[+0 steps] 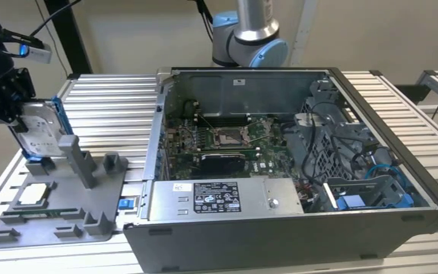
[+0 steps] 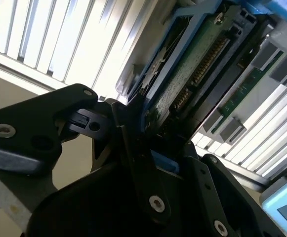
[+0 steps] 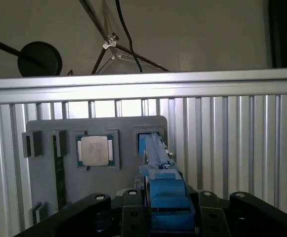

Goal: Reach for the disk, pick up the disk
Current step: 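Pick up the disk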

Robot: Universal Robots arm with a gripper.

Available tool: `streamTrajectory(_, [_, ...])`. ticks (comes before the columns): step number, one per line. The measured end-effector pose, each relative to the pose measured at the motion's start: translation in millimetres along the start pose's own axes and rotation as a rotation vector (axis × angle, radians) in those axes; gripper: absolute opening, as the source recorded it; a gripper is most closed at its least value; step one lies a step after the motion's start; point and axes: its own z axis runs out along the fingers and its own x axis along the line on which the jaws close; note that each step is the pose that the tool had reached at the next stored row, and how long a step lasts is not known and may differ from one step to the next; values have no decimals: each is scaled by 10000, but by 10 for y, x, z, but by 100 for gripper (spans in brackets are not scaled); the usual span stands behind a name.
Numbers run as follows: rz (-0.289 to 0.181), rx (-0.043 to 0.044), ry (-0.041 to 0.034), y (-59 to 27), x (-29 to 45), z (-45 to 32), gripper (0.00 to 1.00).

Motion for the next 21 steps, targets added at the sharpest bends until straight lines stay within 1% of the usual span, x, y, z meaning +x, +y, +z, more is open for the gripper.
streamTrajectory(2, [1,0,7,2,-1,-24,0])
streamTrajectory(4, [-1,2,19,12,-1,-63,0])
streamTrajectory(9, [-3,7,16,35,0,-195,0])
streamTrajectory(10, [-3,16,-21,42,1,-207,0])
streamTrajectory(11, [-4,24,-86,48,1,-219,0])
streamTrajectory(12, [-3,28,-103,50,1,-234,0])
streamTrajectory(13, [-3,30,-100,50,3,-251,0])
streamTrajectory(15, [-3,34,-21,50,5,-278,0])
streamTrajectory(16, [-4,36,-10,49,5,-286,0])
streamTrajectory(21, [-2,37,-10,51,7,-348,0])
